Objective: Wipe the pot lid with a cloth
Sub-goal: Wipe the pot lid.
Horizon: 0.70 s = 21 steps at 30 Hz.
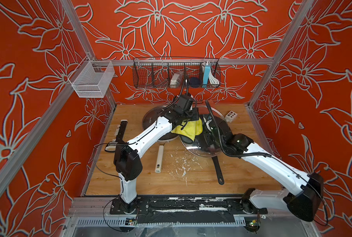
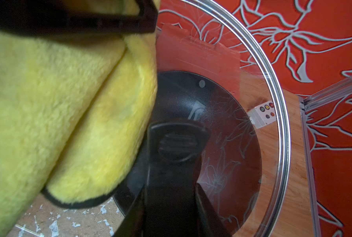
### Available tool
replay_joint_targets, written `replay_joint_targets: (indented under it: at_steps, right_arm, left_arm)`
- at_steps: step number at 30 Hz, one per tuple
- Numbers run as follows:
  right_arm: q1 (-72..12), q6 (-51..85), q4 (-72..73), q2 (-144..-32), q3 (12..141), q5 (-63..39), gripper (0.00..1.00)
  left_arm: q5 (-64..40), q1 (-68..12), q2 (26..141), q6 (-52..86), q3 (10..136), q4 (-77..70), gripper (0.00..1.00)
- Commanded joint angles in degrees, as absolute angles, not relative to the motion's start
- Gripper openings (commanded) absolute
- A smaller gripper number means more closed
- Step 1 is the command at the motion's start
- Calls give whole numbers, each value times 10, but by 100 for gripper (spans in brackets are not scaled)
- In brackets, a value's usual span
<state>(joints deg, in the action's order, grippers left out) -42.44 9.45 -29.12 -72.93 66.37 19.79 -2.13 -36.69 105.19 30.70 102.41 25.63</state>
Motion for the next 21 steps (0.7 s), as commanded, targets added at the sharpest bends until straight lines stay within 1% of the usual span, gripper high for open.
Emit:
replay_joint_targets:
  at_steps: [1, 15, 21]
  right_arm:
    - [-425, 100, -169, -711, 739, 229, 0]
    - [-401, 108, -157, -749, 779, 223, 0]
    - [-393, 120, -156, -749, 781, 210, 0]
  left_arm:
    - [-16, -378, 1002, 318, 980, 247, 0]
    - [-18, -444, 903, 393, 789, 159, 0]
    - [-36, -455, 900, 403, 774, 140, 0]
